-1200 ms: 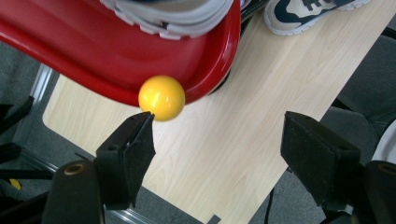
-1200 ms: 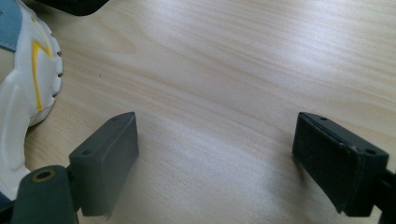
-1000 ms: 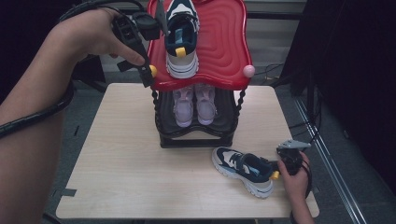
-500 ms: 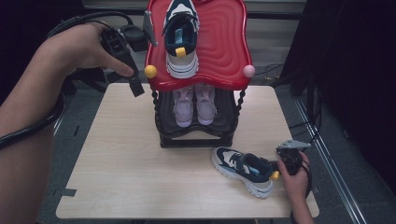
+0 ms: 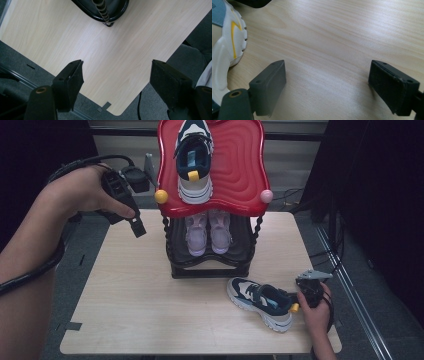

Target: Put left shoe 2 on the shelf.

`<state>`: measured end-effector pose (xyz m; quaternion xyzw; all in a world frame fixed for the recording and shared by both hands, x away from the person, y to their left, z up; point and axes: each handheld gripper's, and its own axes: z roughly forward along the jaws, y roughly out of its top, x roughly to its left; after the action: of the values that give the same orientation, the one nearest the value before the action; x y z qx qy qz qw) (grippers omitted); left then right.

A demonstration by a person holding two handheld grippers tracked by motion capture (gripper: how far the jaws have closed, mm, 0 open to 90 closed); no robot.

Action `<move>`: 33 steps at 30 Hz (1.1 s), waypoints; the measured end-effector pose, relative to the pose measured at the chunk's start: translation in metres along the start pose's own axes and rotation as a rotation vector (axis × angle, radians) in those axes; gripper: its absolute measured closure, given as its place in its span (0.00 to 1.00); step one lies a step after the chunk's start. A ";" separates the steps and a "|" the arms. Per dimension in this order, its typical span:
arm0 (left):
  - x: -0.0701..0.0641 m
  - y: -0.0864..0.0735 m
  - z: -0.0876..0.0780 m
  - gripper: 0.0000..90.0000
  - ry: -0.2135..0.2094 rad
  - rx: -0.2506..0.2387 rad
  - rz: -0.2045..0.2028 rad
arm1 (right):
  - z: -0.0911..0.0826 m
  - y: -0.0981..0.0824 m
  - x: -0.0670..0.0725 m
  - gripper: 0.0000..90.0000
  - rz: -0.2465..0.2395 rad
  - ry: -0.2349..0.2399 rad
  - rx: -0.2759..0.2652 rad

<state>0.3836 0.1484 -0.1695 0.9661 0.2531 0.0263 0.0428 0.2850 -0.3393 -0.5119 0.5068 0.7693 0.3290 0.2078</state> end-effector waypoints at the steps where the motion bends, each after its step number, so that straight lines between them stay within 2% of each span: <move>1: 0.000 -0.002 0.003 0.29 -0.001 0.000 -0.004 | 0.000 0.000 0.000 0.16 0.000 0.000 0.000; 16: 0.001 -0.014 0.042 0.29 -0.052 0.009 -0.015 | 0.000 0.000 0.000 0.16 -0.003 0.000 -0.004; 17: 0.001 -0.015 0.045 0.29 -0.053 0.014 -0.002 | 0.000 0.000 0.000 0.16 -0.004 0.000 -0.005; 19: 0.000 -0.016 0.051 0.29 -0.063 0.011 -0.015 | 0.000 0.000 0.000 0.16 -0.004 0.000 -0.005; 23: -0.001 -0.018 0.062 0.29 -0.076 0.022 -0.002 | 0.000 0.000 0.000 0.16 -0.004 0.002 -0.005; 26: -0.003 -0.018 0.071 0.29 -0.088 0.012 -0.015 | 0.000 0.000 0.000 0.16 -0.005 0.002 -0.005; 28: -0.003 -0.018 0.077 0.29 -0.089 0.028 0.002 | 0.000 0.000 0.000 0.16 -0.006 0.002 -0.005; 30: -0.004 -0.018 0.087 0.29 -0.088 0.031 -0.006 | 0.000 0.000 0.000 0.16 -0.003 0.001 -0.003; 33: -0.005 -0.019 0.099 0.29 -0.101 0.035 0.008 | 0.000 0.000 0.000 0.16 -0.005 0.002 -0.005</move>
<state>0.3768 0.1555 -0.2695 0.9679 0.2471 -0.0269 0.0385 0.2853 -0.3394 -0.5121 0.5038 0.7701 0.3308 0.2089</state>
